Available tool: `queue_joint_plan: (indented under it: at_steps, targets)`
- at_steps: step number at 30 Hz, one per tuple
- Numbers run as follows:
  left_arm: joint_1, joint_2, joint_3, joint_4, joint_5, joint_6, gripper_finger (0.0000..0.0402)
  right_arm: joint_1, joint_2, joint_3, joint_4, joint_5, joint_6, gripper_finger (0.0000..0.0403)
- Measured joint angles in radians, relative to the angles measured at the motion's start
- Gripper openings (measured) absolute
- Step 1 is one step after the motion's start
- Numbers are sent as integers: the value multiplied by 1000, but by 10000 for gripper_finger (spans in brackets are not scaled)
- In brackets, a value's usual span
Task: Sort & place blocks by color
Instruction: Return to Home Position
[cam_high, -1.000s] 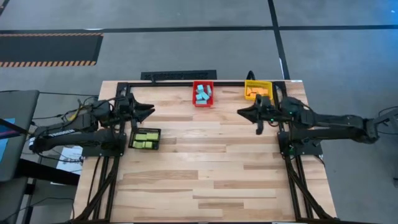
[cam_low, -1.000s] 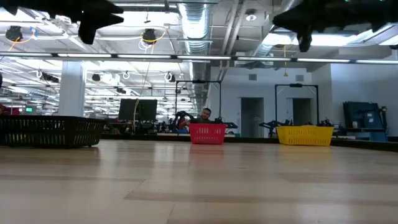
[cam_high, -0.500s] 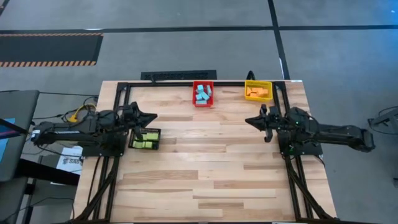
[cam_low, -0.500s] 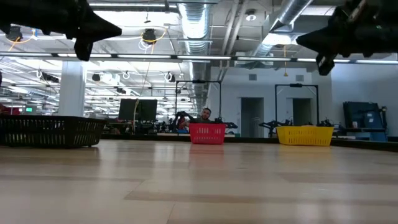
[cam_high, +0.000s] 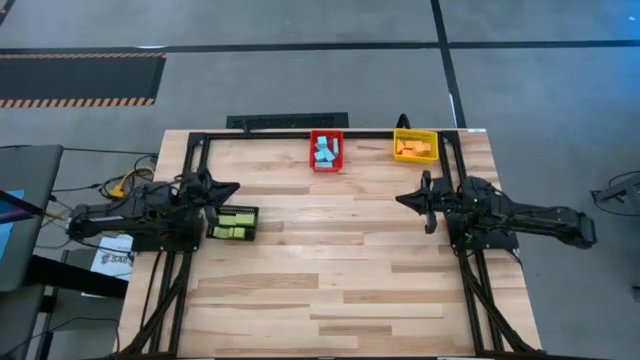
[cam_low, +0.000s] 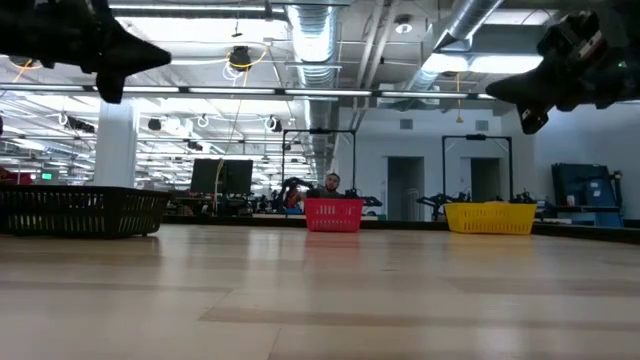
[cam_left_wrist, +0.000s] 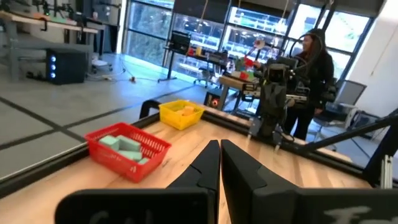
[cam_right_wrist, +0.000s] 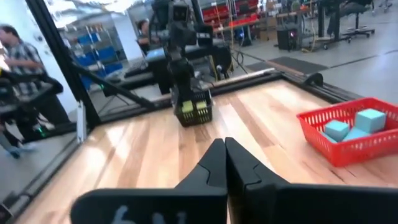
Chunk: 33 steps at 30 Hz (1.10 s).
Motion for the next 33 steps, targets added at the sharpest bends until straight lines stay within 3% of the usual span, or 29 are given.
queue_joint_plan:
  at_steps: [3, 9, 15, 20, 25, 33]
  targets:
    - [6, -92, -3, -97, -12, -14, 0, 0, -11, 0, -54, 9, -34, 4]
    - [40, -79, -68, -27, 37, -26, 0, -12, -12, -5, -60, 68, -103, 5]
    - [67, -95, -170, 48, 135, -73, 0, -37, -18, -49, -62, 30, -23, 3]
    - [97, -95, -180, 50, 198, -64, 0, -36, -22, -76, -69, -9, 41, 3]
    - [139, -72, -192, 70, 302, -20, 0, -37, -23, -75, -95, -7, 33, 5]
    - [177, 17, -192, 71, 311, 37, 0, -38, -17, -75, -103, -1, -78, 11]
